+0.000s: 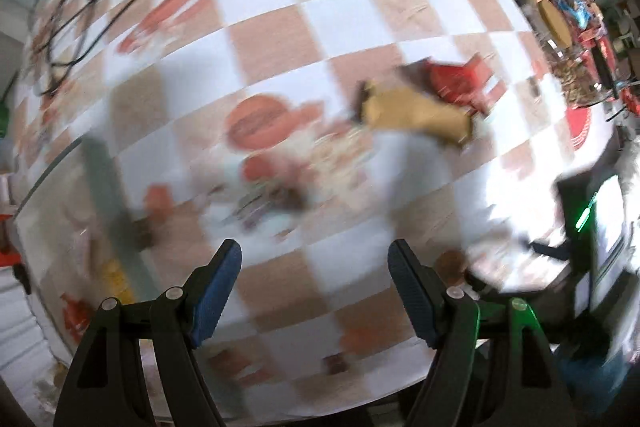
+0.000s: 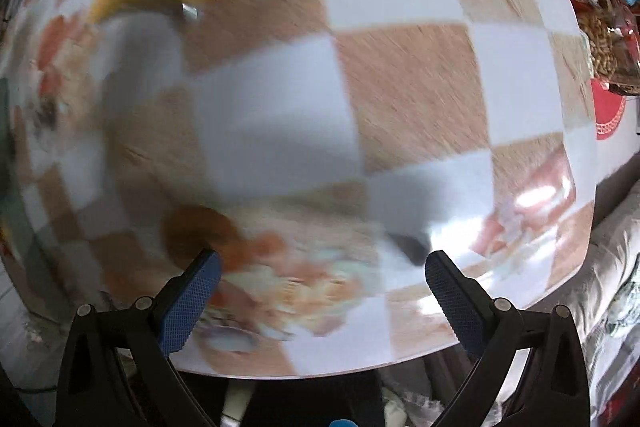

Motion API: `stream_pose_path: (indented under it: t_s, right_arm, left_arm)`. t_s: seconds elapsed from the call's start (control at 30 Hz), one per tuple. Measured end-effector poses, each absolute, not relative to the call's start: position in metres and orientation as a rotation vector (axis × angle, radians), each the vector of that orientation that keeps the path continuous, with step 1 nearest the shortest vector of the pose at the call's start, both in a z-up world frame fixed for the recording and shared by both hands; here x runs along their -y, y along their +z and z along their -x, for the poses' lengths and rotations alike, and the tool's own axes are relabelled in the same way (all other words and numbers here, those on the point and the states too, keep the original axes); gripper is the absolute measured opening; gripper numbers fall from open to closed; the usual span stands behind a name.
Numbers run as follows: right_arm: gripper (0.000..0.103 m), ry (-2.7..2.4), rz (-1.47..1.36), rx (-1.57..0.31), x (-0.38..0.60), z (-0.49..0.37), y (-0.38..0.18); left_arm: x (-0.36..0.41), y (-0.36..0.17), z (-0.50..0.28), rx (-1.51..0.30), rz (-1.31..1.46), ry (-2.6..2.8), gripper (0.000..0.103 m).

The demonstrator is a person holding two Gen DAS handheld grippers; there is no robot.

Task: Organize snacks
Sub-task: 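Move both tools back toward the snack pile, then grasp a red packet with the left tool while the right tool grasps a gold bar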

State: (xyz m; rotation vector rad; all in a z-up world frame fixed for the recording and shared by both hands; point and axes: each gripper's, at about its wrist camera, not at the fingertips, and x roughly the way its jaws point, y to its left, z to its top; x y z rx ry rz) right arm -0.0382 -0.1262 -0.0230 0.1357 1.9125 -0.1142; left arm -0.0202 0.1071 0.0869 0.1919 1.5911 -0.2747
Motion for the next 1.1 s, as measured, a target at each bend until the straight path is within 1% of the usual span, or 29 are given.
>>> stream_pose_path:
  t_s: [0.23, 0.37, 0.7, 0.73, 0.77, 0.8, 0.83, 0.97, 1.1]
  right_arm:
    - [0.103, -0.063, -0.105, -1.872, 0.139, 0.043, -0.017]
    - [0.103, -0.054, -0.106, -1.859, 0.102, 0.048, -0.015]
    - [0.103, -0.046, -0.098, -1.835, 0.094, 0.067, -0.013]
    - [0.103, -0.045, -0.097, -1.834, 0.094, 0.069, -0.013]
    - [0.103, -0.045, -0.096, -1.833, 0.094, 0.070, -0.012]
    - [0.103, -0.044, -0.096, -1.833, 0.094, 0.072, -0.013]
    - [0.103, -0.044, -0.095, -1.833, 0.093, 0.073, -0.012]
    - [0.103, -0.047, -0.099, -1.833, 0.094, 0.073, -0.013]
    - [0.103, -0.045, -0.095, -1.834, 0.092, 0.071, -0.010]
  left_arm:
    - [-0.049, 0.077, -0.030, -1.644, -0.036, -0.316, 0.079]
    - [-0.020, 0.060, -0.051, -1.680, 0.003, -0.306, 0.079]
    - [0.007, 0.023, -0.069, -1.760, -0.021, -0.215, 0.078]
    - [0.007, 0.023, -0.068, -1.757, -0.026, -0.208, 0.075]
    - [0.010, 0.024, -0.067, -1.744, -0.037, -0.202, 0.067]
    - [0.010, 0.026, -0.067, -1.729, -0.052, -0.204, 0.061]
    - [0.015, 0.028, -0.066, -1.710, -0.070, -0.220, 0.050]
    - [0.025, 0.030, -0.069, -1.694, -0.061, -0.258, 0.047]
    - [0.014, 0.039, -0.058, -1.647, -0.112, -0.299, 0.047]
